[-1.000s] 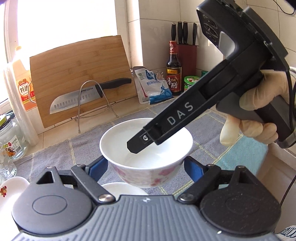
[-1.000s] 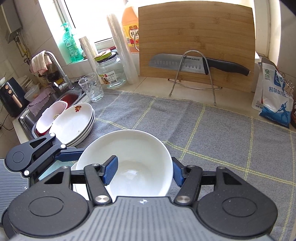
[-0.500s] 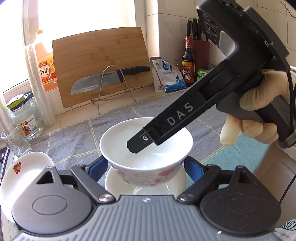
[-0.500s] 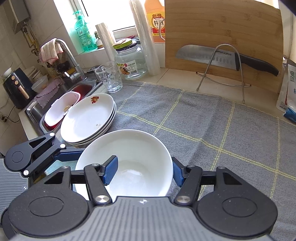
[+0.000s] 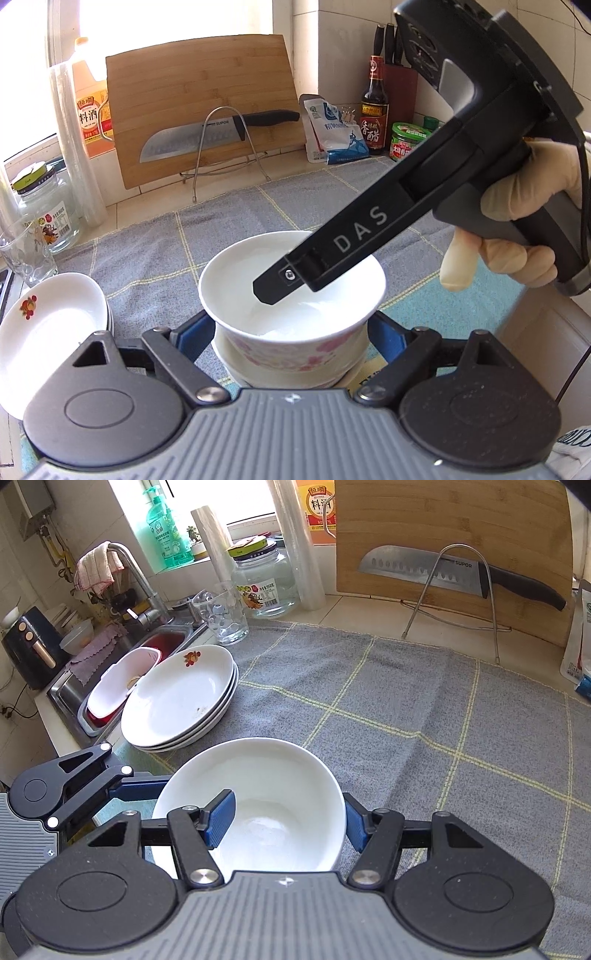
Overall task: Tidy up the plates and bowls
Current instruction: 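Lower the bowl into the placed bowl and open the right tool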
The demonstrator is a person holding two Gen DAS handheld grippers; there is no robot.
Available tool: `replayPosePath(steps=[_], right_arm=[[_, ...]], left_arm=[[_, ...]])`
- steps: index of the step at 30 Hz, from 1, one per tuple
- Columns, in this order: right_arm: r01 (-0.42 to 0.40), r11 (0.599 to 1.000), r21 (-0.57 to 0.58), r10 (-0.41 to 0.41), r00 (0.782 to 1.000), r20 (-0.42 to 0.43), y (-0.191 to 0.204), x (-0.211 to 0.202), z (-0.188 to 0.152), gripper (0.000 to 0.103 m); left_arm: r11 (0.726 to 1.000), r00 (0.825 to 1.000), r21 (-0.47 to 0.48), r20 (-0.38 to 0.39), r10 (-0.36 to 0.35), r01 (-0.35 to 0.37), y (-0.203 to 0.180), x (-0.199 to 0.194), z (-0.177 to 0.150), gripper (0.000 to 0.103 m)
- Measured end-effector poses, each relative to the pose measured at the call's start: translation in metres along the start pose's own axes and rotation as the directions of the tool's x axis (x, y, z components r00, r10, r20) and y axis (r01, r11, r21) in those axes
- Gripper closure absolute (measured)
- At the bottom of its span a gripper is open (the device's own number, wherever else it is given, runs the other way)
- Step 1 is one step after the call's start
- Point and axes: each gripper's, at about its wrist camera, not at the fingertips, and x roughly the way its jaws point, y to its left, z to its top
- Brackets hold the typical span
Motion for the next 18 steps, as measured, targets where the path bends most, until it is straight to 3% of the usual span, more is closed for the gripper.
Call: replayPosePath(steps=[18], right_arm=[[-0.005,1.0,-0.028,0.004,1.0,-0.006,0.0051,0.0037,0.0002,0.034]], left_arm=[[0.999,0.999,-0.036,-0.04,-0.013,0.011,0.0026,0.0029,-0.0037,0.014]])
